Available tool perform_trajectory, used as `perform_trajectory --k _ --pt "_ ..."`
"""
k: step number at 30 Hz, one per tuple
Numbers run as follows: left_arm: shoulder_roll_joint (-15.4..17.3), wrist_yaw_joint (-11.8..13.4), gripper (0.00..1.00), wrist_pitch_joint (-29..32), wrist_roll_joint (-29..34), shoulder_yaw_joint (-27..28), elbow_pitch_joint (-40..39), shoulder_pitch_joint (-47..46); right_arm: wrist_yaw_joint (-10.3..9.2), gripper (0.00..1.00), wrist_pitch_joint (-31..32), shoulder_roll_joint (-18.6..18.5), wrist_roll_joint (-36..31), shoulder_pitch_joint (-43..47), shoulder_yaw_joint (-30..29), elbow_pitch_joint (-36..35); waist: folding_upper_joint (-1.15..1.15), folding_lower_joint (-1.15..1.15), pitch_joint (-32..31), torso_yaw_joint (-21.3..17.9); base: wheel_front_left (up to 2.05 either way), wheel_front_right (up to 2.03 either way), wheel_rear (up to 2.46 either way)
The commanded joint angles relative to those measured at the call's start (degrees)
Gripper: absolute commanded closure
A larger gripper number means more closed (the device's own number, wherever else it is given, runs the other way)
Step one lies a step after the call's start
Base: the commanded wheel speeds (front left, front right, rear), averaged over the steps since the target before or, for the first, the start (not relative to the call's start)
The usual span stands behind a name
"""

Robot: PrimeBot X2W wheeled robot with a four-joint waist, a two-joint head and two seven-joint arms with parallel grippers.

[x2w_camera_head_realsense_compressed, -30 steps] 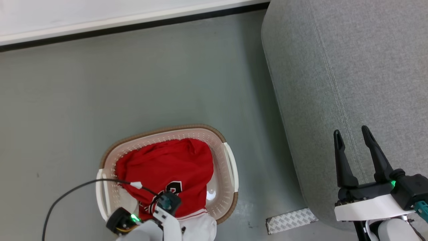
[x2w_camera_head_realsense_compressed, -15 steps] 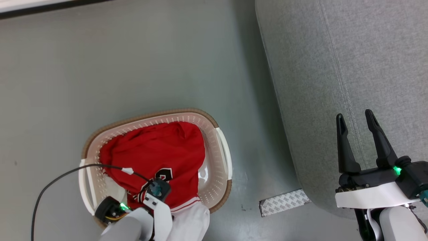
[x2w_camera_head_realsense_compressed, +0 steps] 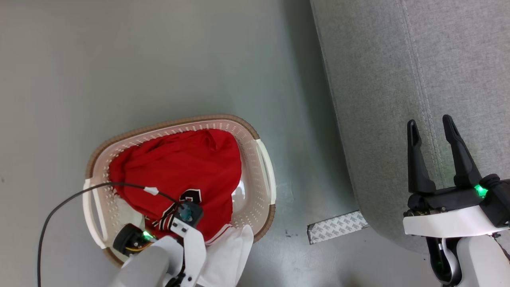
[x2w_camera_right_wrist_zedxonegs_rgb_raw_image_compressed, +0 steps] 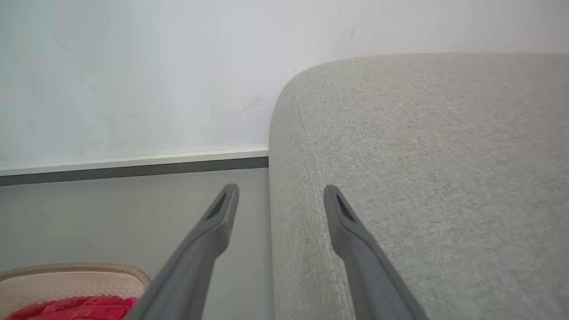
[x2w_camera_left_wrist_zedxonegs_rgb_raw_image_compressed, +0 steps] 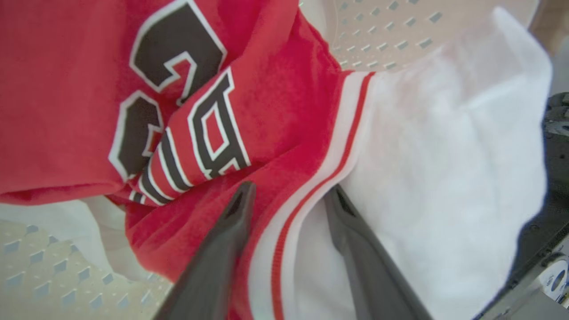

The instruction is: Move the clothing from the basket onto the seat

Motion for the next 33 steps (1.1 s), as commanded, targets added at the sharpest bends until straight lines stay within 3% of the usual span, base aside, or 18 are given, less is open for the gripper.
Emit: perform_trajectory --k 1,11,21,24,33 --pt "0.23 -0.10 1.00 0.35 -0.79 -0.60 -0.06 -0.59 -0.12 0.00 0.03 0.16 0.59 -0.88 -0.27 0.01 0.00 -0.01 0.09 0.15 0.00 0.00 0.00" --pt "-0.01 0.03 1.00 -6.61 -4.30 -1.03 -1.16 -1.38 -0.12 0.00 0.02 0.15 -0.05 0.08 -1.26 1.07 0.00 -0.01 -3.96 1.39 0.00 0.00 0.00" --pt "-2.65 1.43 1.00 -19.45 -6.19 0.32 -0.57 2.75 -0.12 0.00 0.02 -0.31 -1.97 5.24 -3.18 2.55 0.00 -0.01 -16.26 3.73 0.00 0.00 0.00" --pt "-3.29 2.44 1.00 -23.72 -6.83 1.25 -0.86 4.39 -0.12 0.00 0.02 -0.94 -2.37 7.07 -3.65 2.77 0.00 -0.01 -20.45 4.85 0.00 0.00 0.00" --pt "-3.67 6.00 1.00 -26.76 -7.82 5.61 -7.29 9.21 -0.12 0.00 0.02 -2.71 -3.09 12.61 -4.86 3.42 0.00 -0.01 -30.42 8.62 0.00 0.00 0.00"
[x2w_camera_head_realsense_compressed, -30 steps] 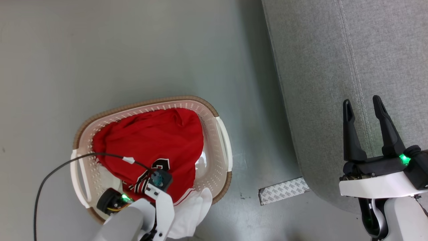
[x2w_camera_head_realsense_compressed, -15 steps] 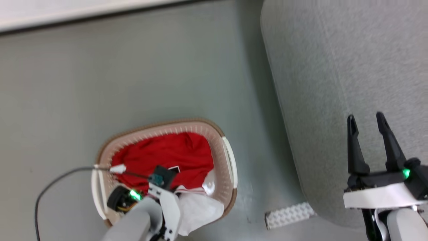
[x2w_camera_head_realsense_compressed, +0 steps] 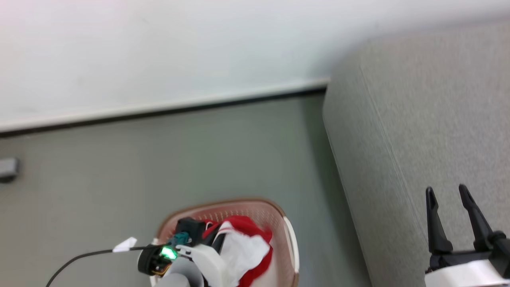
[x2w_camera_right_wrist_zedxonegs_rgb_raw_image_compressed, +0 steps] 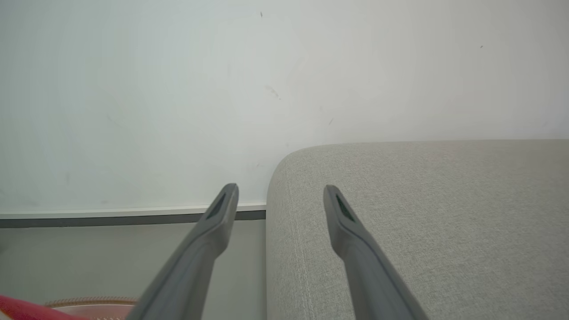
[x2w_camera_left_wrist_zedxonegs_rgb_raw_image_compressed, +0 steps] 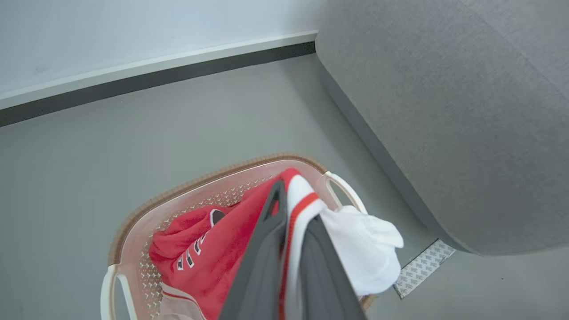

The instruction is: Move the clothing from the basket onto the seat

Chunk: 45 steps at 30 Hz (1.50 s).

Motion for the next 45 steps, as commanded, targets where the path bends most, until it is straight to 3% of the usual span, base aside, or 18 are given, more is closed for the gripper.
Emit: perform_trajectory --k 1,8,20,32,45 --pt "0.54 0.57 1.00 -0.22 0.58 0.99 -1.94 1.47 -0.12 0.00 0.03 -0.52 -0.65 1.05 -0.30 0.20 0.00 0.02 -4.85 3.02 0.00 0.00 0.00" --pt "2.56 4.77 1.00 -0.16 4.53 10.18 -19.17 10.77 -0.12 0.00 0.03 -1.02 -0.92 5.00 -1.05 0.12 0.00 0.02 -11.03 5.30 0.00 0.00 0.00" --pt "2.66 4.87 1.00 -0.17 11.50 22.59 -36.81 19.77 -0.12 0.00 0.03 -1.29 -0.79 8.46 -1.24 0.06 0.00 0.02 -15.28 6.35 0.00 0.00 0.00" --pt "1.47 1.61 1.00 -0.17 15.91 29.30 -40.69 25.27 -0.12 0.00 0.03 -2.75 0.53 10.24 0.17 3.74 0.00 0.02 -18.99 5.49 0.00 0.00 0.00" --pt "-0.31 -0.68 1.00 -0.17 18.45 32.14 -39.50 26.22 -0.12 0.00 0.03 -2.91 1.23 9.56 1.82 4.88 0.00 0.02 -19.25 5.94 0.00 0.00 0.00"
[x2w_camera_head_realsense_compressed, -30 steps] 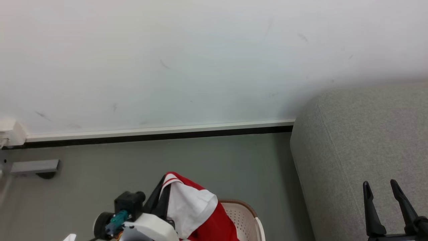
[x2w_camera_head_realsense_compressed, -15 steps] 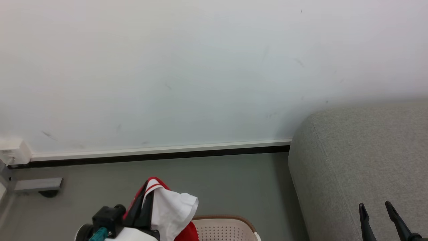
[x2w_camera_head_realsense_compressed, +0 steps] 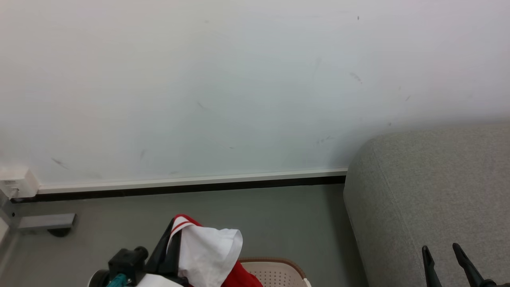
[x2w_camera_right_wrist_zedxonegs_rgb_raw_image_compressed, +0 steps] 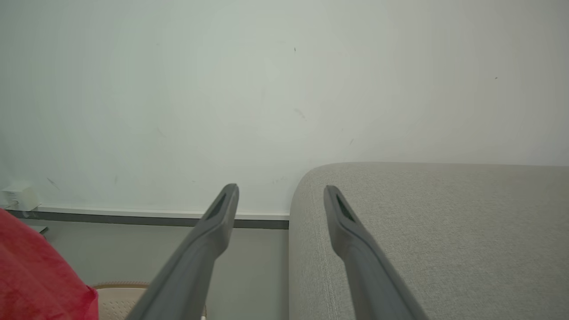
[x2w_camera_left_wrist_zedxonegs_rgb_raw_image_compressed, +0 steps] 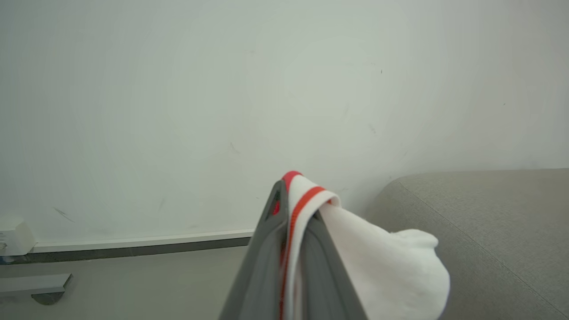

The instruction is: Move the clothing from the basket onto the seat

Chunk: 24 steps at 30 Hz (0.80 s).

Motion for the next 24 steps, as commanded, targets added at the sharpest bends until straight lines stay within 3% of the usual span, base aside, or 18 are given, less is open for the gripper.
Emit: perform_trajectory --k 1,24 --pt "-0.20 -0.29 1.00 -0.03 0.68 0.33 0.26 0.66 -0.12 0.00 0.03 -0.26 0.21 -0.41 0.02 0.13 0.00 0.00 0.13 0.05 0.00 0.00 0.00" --pt "-1.32 -2.67 1.00 -0.03 3.32 2.10 2.18 -0.16 -0.12 0.00 0.03 -0.13 0.66 -0.95 0.19 0.04 0.00 0.00 0.85 -0.13 0.00 0.00 0.00"
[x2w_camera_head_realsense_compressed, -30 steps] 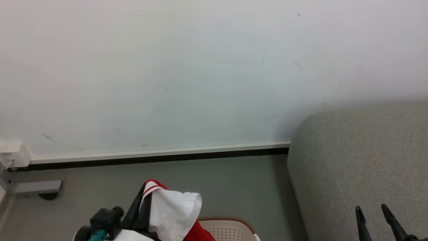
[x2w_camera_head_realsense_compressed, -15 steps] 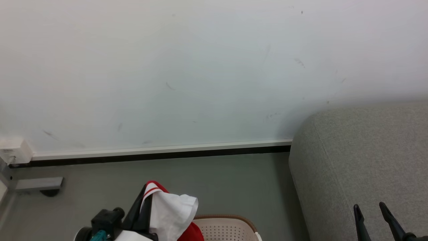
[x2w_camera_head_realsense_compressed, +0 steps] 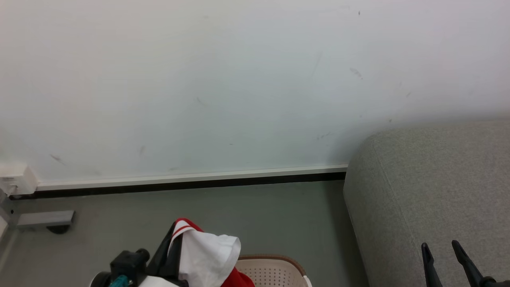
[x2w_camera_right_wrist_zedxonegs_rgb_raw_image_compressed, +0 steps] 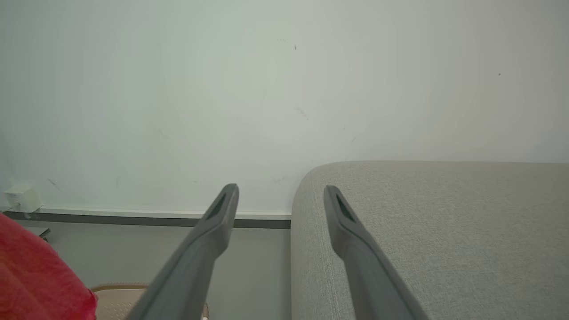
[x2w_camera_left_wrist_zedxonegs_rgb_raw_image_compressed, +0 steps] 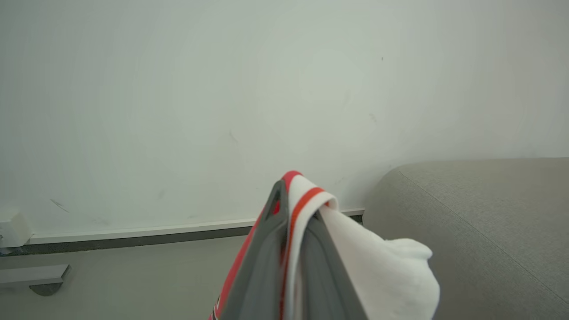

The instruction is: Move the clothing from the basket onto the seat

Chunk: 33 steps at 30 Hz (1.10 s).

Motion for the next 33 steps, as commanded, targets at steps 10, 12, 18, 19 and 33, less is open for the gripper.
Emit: perform_trajectory --k 10,12,18,19,33 --pt "-0.36 -0.76 1.00 -0.03 1.22 0.15 0.27 -0.48 -0.12 0.00 0.03 -0.49 0.38 -0.37 -0.08 -0.80 0.00 0.00 0.36 -0.38 0.00 0.00 0.00" --pt "-0.42 -0.91 1.00 -0.03 1.68 -0.22 -0.10 -0.85 -0.12 0.00 0.03 -0.69 0.48 -0.84 0.49 -1.70 0.00 0.00 0.44 -0.46 0.00 0.00 0.00" --pt "0.00 -1.95 1.00 -0.03 2.85 -3.13 -2.28 -2.53 -0.12 0.00 0.03 -3.04 0.57 -2.96 5.09 -6.12 0.00 0.00 0.67 -0.61 0.00 0.00 0.00" --pt "0.14 -2.19 1.00 -0.03 2.94 -3.92 -2.61 -2.94 -0.12 0.00 0.03 -3.71 0.83 -3.47 6.78 -6.98 0.00 0.00 0.72 -0.63 0.00 0.00 0.00" --pt "1.22 -3.22 1.00 3.98 -0.36 -20.06 -9.23 -8.06 -0.13 0.00 2.68 -13.42 9.45 -15.29 36.31 -12.86 0.00 0.00 1.01 -2.22 0.00 0.00 0.00"
